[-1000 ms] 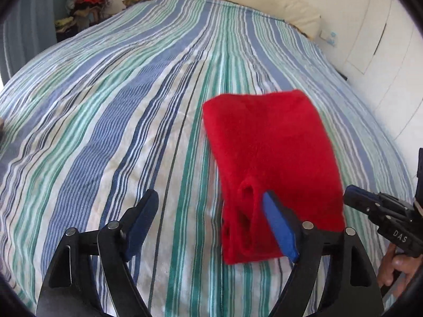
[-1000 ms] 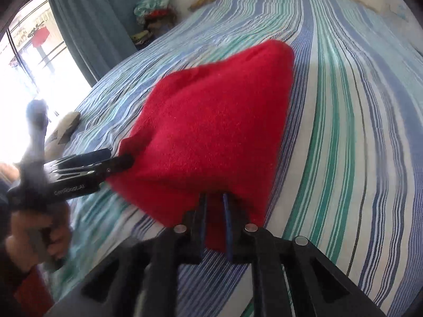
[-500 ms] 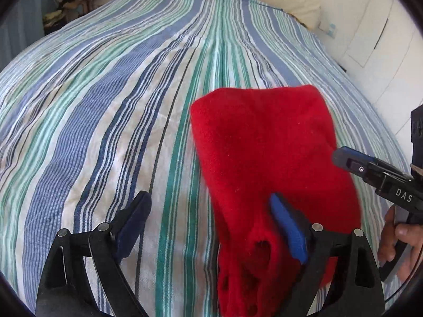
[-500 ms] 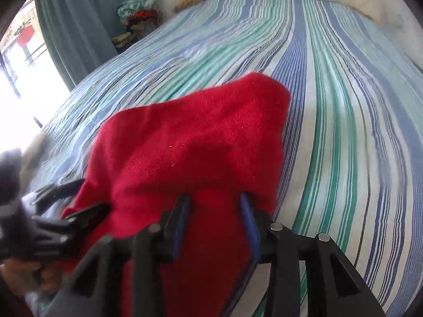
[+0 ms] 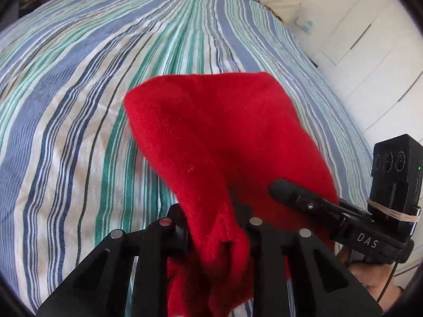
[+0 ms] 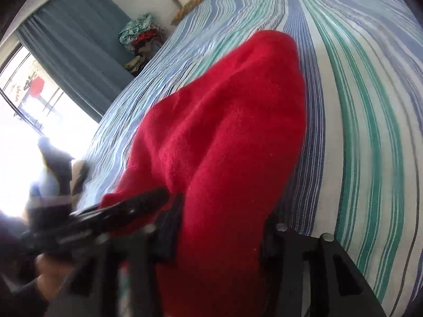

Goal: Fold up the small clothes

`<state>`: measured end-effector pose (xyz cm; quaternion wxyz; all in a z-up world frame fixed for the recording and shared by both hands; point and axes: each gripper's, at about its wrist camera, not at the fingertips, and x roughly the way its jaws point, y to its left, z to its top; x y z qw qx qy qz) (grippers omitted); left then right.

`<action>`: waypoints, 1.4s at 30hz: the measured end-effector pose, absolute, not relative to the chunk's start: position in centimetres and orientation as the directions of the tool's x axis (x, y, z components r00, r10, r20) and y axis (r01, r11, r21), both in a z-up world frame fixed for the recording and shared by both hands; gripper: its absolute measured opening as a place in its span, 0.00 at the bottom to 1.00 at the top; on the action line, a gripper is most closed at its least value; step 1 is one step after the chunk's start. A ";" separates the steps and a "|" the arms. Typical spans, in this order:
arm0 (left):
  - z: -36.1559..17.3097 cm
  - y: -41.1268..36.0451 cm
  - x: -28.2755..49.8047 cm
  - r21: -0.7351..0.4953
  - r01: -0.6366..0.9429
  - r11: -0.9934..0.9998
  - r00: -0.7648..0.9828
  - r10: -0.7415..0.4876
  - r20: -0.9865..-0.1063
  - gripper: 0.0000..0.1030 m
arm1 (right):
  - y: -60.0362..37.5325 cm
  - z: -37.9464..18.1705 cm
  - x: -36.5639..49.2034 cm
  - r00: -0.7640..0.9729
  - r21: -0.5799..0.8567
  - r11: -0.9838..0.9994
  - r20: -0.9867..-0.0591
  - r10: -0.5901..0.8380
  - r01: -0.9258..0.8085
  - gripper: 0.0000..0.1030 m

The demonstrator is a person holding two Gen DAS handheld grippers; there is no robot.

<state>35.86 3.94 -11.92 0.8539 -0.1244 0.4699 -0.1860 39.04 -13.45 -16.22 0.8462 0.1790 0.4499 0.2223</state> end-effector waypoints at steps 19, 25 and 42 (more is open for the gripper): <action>-11.1 2.8 24.5 -0.179 0.212 0.961 0.474 -0.261 -0.841 0.68 | -21.8 -10.5 32.2 0.486 0.323 0.943 -0.814 0.319 -0.079 0.53; -7.4 3.0 14.2 0.082 0.119 0.989 0.623 -0.010 -0.782 0.97 | -22.3 -9.9 19.9 0.576 0.202 0.978 -0.793 0.197 -0.056 0.85; -1.9 0.7 5.3 0.107 0.026 0.994 0.637 0.066 -0.768 0.97 | -17.2 -2.0 6.0 0.620 0.056 0.998 -0.783 0.050 -0.009 0.99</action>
